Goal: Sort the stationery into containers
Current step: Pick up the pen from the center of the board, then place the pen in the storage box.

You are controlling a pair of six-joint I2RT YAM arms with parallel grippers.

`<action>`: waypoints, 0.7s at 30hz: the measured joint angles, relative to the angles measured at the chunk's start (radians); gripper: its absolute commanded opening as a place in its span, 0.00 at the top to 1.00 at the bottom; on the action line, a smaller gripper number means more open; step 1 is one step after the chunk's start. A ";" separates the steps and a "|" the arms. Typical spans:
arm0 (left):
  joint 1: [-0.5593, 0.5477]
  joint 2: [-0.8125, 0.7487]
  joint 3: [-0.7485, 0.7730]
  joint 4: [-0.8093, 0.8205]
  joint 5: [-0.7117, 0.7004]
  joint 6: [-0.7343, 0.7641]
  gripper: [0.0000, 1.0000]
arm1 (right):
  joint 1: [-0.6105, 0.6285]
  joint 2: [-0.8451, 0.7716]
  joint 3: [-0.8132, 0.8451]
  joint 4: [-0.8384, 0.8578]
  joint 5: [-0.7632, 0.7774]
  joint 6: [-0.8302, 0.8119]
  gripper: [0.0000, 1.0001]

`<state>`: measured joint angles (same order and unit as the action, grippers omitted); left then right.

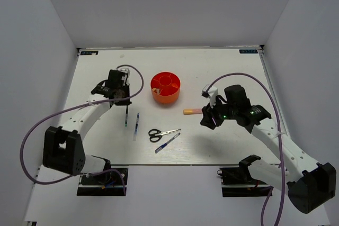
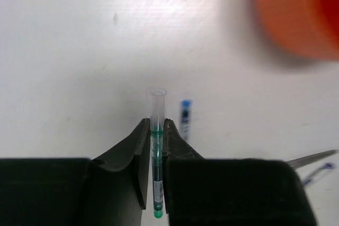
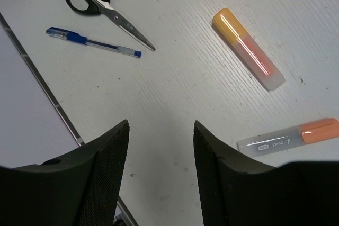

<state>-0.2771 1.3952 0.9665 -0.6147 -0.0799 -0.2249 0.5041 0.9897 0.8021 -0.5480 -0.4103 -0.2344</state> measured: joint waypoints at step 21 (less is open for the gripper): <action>-0.195 0.258 0.424 0.648 0.014 0.074 1.00 | -0.035 0.032 -0.016 0.025 -0.005 -0.003 0.42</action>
<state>-0.4717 1.6531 1.3907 0.0334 -0.0662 -0.1509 0.4686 1.0222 0.7860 -0.5232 -0.4156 -0.2379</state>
